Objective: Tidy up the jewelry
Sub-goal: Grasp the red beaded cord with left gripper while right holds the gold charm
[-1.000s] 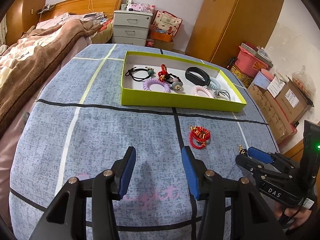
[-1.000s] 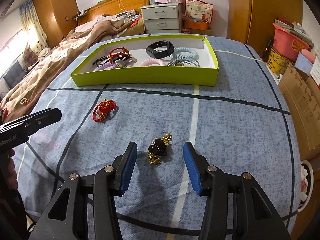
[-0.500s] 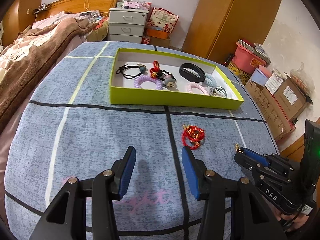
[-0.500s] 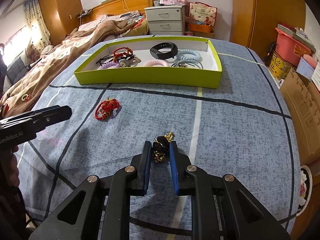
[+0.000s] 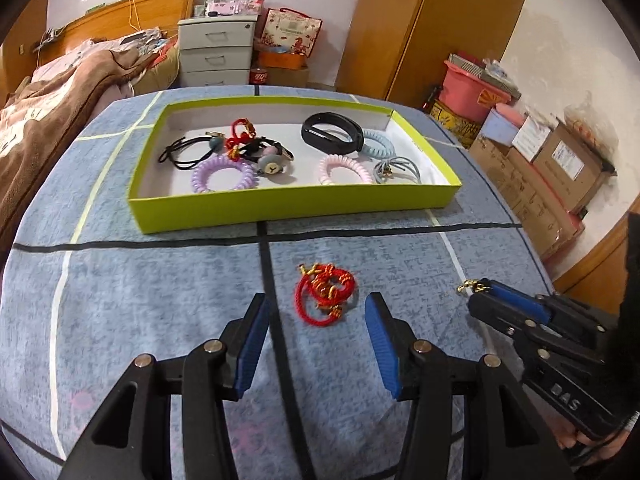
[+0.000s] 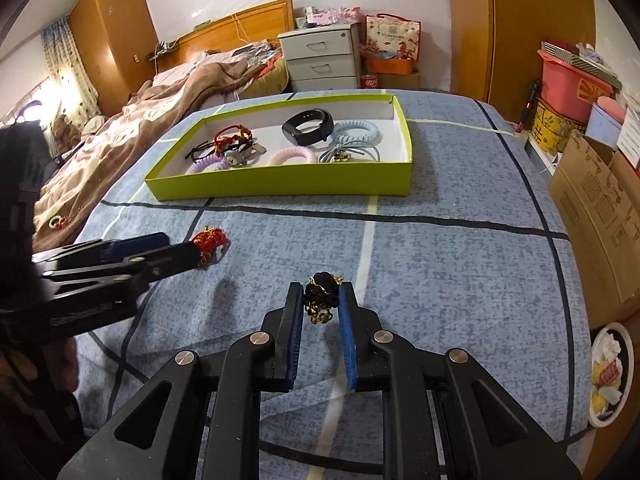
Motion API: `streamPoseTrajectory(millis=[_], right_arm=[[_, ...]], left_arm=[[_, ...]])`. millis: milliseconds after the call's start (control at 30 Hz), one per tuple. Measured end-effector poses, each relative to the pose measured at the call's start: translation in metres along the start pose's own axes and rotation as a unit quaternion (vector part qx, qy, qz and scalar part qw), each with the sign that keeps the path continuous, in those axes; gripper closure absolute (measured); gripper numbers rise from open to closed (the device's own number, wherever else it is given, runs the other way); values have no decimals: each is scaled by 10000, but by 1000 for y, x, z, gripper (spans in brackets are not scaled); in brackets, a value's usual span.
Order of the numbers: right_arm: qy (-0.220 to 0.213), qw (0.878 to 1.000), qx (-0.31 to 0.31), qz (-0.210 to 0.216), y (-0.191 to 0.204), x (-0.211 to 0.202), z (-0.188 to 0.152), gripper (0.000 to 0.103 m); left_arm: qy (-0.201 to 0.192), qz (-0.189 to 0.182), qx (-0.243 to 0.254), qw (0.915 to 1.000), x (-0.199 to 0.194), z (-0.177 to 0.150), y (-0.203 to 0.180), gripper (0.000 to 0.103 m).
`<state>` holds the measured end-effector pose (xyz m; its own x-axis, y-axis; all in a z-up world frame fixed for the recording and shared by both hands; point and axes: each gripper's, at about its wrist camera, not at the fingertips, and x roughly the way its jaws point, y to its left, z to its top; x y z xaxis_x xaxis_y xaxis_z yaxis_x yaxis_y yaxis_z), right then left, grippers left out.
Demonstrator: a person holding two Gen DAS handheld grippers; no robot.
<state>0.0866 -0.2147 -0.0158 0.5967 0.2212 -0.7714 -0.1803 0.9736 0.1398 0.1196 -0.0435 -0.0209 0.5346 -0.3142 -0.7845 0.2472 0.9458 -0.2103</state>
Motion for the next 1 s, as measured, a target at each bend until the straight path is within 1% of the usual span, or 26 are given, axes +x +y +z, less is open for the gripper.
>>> streamPoseTrajectory(millis=[67,267,433,500,533,567,600,667,800,900,1000], right_arm=[[-2,10000,15,-1,-1,0,1,85],[-28,10000,67,51,-5,0,2,85],[-24,9999,82,63,-5,0,3,85],[-14,10000,70,60,-5,1,4,85],[-14,10000,65,58,-4,2,4,85],[-9,10000,66,59,-4,2,5,85],[-7,10000,65,60,-4,3,5,85],[-5,10000,62,42,-3,4,5,85],[-3,10000,61,16,-3,6,5,85],[-34,10000,64,8,-2,6,5,85],[-78,9999,83,11,-3,7,8,85]], left_arm=[[6,-57,-16,10000,4,3,-2,51],[62,328,223,9992,16,4,-9,52],[24,283,155,9995,16,4,-7,52],[9,403,217,9990,17,2,-8,58],[-5,463,261,9986,17,2,-9,64],[-17,464,240,9986,16,2,-7,73],[-20,435,173,9989,15,2,-4,77],[-16,328,78,9994,13,2,2,79],[-94,313,-65,9994,9,1,8,82],[-192,285,-161,9993,2,1,15,82],[-369,278,-195,9987,-10,2,18,82]])
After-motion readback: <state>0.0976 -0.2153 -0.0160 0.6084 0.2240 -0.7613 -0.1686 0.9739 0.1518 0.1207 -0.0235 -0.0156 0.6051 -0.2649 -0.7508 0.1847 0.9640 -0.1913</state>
